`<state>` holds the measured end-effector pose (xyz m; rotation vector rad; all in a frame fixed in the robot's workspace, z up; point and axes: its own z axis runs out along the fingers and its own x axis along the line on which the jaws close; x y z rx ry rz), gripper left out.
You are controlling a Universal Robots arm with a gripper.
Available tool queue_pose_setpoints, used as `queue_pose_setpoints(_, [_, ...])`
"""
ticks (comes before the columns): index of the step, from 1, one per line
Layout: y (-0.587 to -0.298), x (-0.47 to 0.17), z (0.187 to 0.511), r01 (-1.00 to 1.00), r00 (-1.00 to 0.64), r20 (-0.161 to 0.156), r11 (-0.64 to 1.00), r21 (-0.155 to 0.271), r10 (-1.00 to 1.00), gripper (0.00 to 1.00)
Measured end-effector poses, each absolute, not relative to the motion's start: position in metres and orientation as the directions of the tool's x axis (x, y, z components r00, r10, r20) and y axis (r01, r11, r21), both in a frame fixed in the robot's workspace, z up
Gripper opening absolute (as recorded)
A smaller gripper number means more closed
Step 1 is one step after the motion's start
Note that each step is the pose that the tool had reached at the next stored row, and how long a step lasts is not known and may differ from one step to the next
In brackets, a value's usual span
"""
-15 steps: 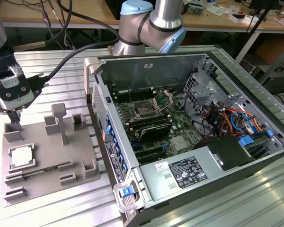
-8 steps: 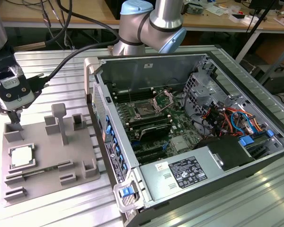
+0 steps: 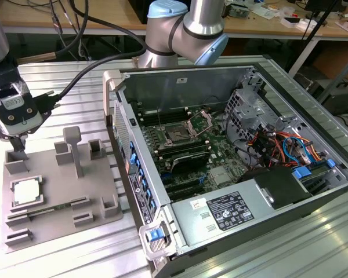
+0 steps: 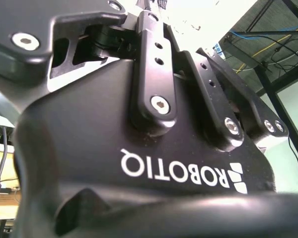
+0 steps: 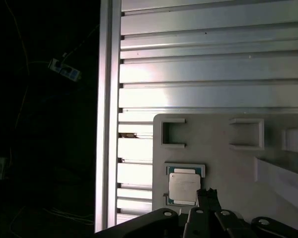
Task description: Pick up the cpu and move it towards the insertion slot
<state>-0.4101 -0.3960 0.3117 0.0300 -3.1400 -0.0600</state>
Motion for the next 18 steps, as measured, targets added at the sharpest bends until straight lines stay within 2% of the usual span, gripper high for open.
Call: queue_pose_setpoints(18, [-0.396,-0.4101,0.3068,-0.019,-1.0,0.0,0.999,0.038,-0.019,0.11])
